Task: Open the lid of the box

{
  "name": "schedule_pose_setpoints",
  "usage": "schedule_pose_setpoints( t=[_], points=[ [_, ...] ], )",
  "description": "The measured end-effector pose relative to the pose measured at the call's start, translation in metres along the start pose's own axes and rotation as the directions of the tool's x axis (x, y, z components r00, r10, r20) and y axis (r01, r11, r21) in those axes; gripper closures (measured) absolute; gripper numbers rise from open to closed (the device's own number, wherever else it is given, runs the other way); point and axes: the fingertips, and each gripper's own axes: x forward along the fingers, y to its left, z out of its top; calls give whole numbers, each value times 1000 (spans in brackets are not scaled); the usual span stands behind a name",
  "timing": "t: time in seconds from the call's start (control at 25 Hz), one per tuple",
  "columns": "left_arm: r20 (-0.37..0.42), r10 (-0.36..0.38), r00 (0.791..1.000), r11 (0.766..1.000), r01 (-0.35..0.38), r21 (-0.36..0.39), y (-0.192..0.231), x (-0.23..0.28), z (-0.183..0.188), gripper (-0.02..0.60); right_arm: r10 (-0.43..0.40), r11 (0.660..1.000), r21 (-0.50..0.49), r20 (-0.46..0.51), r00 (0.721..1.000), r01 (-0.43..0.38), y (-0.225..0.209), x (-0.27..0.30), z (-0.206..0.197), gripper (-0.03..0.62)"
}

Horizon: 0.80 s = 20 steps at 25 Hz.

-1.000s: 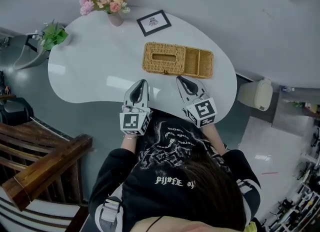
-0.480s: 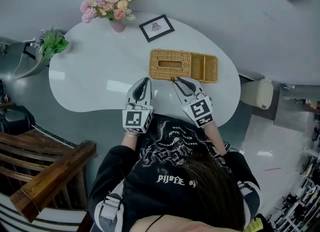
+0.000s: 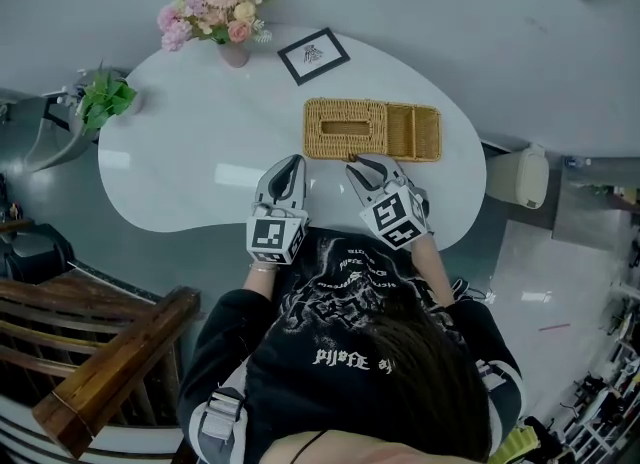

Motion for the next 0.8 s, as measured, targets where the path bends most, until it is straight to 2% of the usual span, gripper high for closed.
schedule_pose_setpoints(
  t=[0.08, 0.28, 0.8],
  points=[
    [-2, -6, 1000, 1000, 6, 9, 2, -1, -1, 554, -22, 1000, -12, -21, 1000, 21, -1, 3, -3, 495],
    [0, -2, 1000, 1000, 2, 5, 13, -6, -2, 555, -76, 996, -39, -34, 997, 74, -5, 4, -3, 553],
    [9, -19, 1000, 1000, 19, 10, 19, -5, -1, 555, -72, 994, -88, -75, 995, 65, -11, 3, -1, 557]
  ],
)
